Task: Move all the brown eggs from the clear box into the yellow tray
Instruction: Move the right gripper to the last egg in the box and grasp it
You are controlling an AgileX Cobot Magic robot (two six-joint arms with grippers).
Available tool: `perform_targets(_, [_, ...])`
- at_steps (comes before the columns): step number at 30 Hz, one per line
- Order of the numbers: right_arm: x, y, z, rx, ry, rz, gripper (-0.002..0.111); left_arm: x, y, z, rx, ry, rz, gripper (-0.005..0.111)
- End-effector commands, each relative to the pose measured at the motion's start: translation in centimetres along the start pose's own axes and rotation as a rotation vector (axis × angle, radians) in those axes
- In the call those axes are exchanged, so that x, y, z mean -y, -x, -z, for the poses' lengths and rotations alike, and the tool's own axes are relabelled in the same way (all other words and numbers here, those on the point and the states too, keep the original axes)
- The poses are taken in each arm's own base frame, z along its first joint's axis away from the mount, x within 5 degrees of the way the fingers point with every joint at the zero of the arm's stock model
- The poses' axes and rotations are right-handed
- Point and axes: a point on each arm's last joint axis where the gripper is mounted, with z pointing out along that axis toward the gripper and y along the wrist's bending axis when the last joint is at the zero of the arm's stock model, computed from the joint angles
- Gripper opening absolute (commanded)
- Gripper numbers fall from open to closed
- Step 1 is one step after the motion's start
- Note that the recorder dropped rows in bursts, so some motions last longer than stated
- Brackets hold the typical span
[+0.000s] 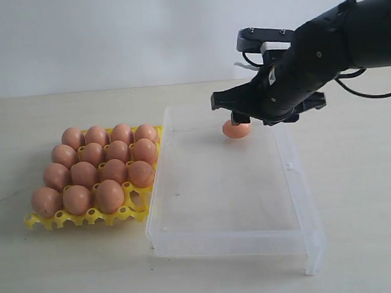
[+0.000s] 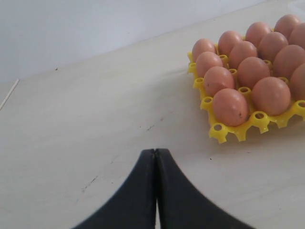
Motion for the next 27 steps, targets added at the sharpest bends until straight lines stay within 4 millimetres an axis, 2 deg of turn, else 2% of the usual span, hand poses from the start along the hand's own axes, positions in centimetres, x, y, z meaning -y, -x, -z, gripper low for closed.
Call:
perform_targets(1, [-0.5, 0.6, -1.6, -0.018, -0.007, 0.183, 0.056, 0.0, 0.2, 0.1, 0.015, 0.002, 0.004, 0.0])
perform_targets(5, [-1.5, 0.6, -1.7, -0.005, 0.013, 0.803, 0.056, 0.0, 0.2, 0.1, 0.015, 0.002, 0.004, 0.0])
perform_targets(7, [-1.8, 0.5, -1.7, 0.005, 0.02, 1.051, 0.056, 0.0, 0.2, 0.1, 0.015, 0.002, 0.004, 0.0])
perform_targets(11, [-1.8, 0.3, -2.7, 0.012, 0.018, 1.37, 0.056, 0.0, 0.2, 0.1, 0.015, 0.002, 0.004, 0.0])
perform_targets(13, [-1.7, 0.4, -3.4, 0.041, 0.005, 1.456, 0.056, 0.0, 0.2, 0.1, 0.015, 0.002, 0.004, 0.0])
perform_targets(16, [-1.8, 0.6, -4.6, 0.093, -0.008, 1.485, 0.056, 0.0, 0.2, 0.1, 0.015, 0.002, 0.004, 0.0])
perform_targets(21, [-1.3, 0.3, -6.9, 0.069, -0.003, 1.464, 0.056, 0.0, 0.2, 0.1, 0.015, 0.002, 0.004, 0.0])
perform_targets(27, [-0.5, 1.3, -8.6, 0.058, -0.018, 1.411, 0.056, 0.0, 0.2, 0.1, 0.015, 0.002, 0.004, 0.0])
